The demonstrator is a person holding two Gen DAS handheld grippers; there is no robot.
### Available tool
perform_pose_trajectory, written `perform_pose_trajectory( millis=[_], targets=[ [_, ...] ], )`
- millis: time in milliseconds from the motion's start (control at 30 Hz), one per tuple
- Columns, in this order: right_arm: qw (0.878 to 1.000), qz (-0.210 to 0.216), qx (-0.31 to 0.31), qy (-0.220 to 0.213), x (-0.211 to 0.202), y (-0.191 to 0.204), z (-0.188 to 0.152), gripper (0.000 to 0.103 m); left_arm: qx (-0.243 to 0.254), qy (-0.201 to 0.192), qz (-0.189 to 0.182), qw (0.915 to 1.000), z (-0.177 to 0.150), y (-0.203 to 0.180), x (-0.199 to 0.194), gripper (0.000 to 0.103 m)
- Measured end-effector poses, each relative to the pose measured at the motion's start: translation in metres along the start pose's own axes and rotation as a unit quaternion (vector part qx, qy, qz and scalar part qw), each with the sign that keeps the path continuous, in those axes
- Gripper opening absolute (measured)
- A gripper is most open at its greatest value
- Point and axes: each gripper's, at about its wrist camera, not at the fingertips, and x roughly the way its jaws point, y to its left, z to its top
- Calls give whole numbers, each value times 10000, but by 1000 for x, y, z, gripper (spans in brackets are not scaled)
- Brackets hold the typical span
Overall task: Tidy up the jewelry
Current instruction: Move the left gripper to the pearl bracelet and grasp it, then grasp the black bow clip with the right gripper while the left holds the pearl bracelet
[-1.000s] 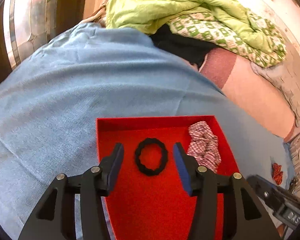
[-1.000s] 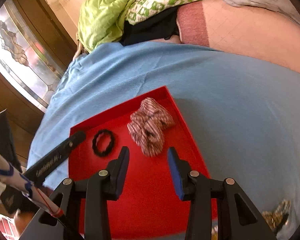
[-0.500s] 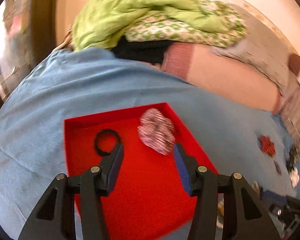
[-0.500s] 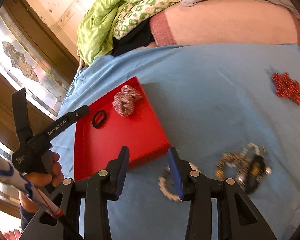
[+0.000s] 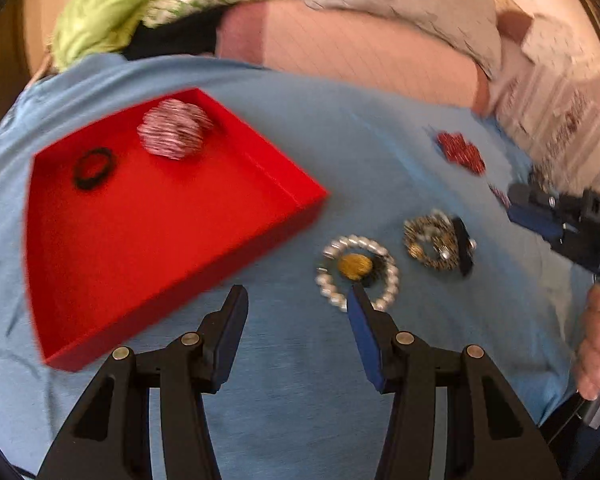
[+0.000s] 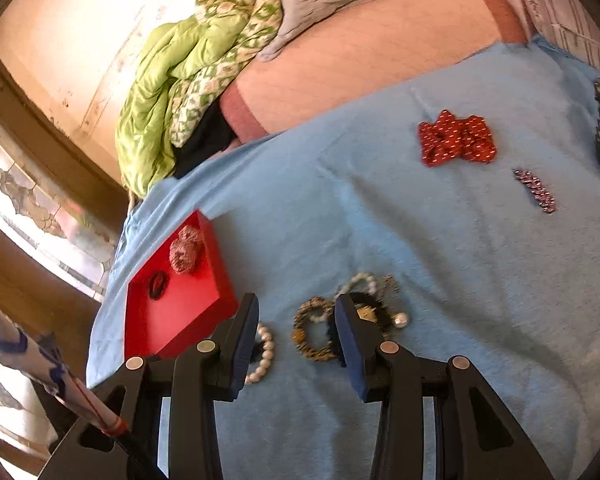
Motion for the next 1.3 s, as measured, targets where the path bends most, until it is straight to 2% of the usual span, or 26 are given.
perform_pose_trajectory(
  millis=[100, 167, 333, 433, 500, 533, 667, 733, 867, 933, 1033, 1300],
  targets=[
    [9999, 50, -108, 118, 4, 2, -2, 43, 153, 60, 168, 9997, 1, -9, 18, 49],
    [9996, 88, -187, 167, 6, 4, -3, 43, 149, 157, 114, 9997, 3, -8, 30, 37],
    [9994, 185, -197, 215, 10, 4, -4, 43, 329, 255, 207, 9989, 7, -12, 48, 35],
    [9991, 217, -246, 276, 14, 8, -5, 43, 595, 236, 396, 9972, 11, -20, 56, 35],
    [9988, 230, -275, 325, 17, 10, -6, 43, 782, 171, 464, 9957, 14, -25, 59, 28],
    [9986, 231, -295, 360, 19, 11, -7, 43, 854, 157, 392, 9955, 16, -28, 59, 11],
    [9983, 197, -332, 444, 24, 12, -10, 43, 898, 168, 45, 9958, 16, -32, 54, 11],
    [9983, 178, -326, 440, 25, 11, -10, 43, 884, 11, -193, 9959, 18, -31, 41, 11],
    [9985, 162, -295, 431, 26, 10, -10, 43, 764, -645, -932, 9906, 28, -25, 1, 11],
    [9984, 129, -321, 455, 28, 11, -12, 43, 747, -944, -1153, 9860, 31, -21, -16, 11],
    [9978, 99, -368, 538, 35, 14, -15, 43, 674, -1202, -1185, 9834, 37, -11, -31, 11],
    [9928, 135, -831, 848, 64, 46, -32, 43, 56, -1425, -1190, 9826, 51, 31, -48, 11]
  ],
)
